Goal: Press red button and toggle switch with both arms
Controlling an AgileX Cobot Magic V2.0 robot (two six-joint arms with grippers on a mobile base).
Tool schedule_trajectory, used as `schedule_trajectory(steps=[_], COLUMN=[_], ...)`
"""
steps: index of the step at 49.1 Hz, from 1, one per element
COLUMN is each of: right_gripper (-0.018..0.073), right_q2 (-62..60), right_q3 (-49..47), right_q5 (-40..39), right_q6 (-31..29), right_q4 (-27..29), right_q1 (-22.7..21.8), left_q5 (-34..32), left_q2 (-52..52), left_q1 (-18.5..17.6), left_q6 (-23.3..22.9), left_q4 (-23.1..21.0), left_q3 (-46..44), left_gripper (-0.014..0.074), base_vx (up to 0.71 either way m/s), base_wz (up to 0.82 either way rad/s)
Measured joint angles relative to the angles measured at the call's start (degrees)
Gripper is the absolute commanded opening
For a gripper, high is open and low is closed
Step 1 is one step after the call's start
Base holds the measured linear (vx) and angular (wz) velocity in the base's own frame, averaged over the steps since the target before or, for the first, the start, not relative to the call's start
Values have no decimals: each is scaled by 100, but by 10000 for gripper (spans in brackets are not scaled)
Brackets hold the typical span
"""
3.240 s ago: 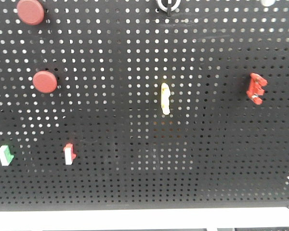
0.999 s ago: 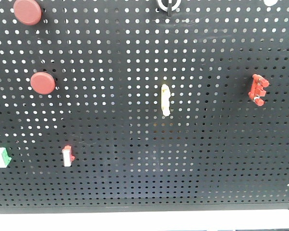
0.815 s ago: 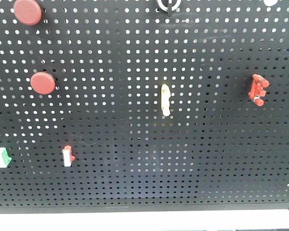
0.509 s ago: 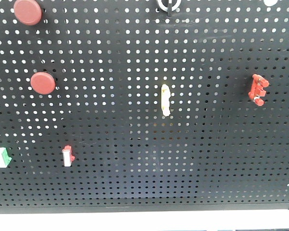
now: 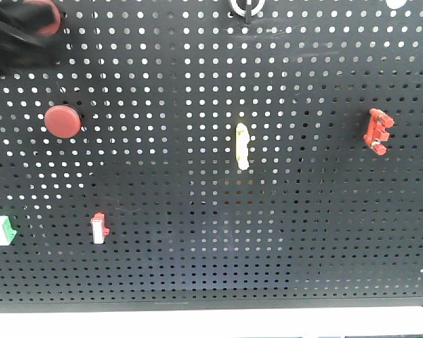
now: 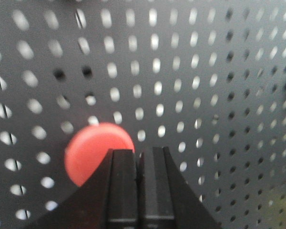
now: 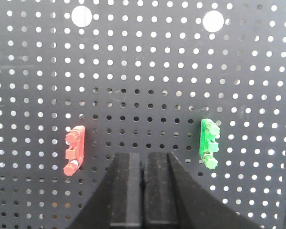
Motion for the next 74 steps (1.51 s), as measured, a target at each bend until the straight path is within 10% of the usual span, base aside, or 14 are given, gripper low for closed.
schedule_trajectory(steps=[38,56,74], right_gripper=[-3,-3,-3], right_q2=[0,29,1098], right_q3=[0,5,-872], right_q5=[0,-454,-818], right_q6=[0,107,263], right_q4=[0,0,-1013], right_q1=[0,19,1340], left_q5=[-398,46,-76], left_q2=[384,-972,-2658], left_q1=[1,-218,-239], left_q6=[0,200,412], left_q4=[134,115,115], left_q3=[-12,150,2345], left_gripper=[1,1,1], base_vx=[0,0,0], base_wz=[0,0,0])
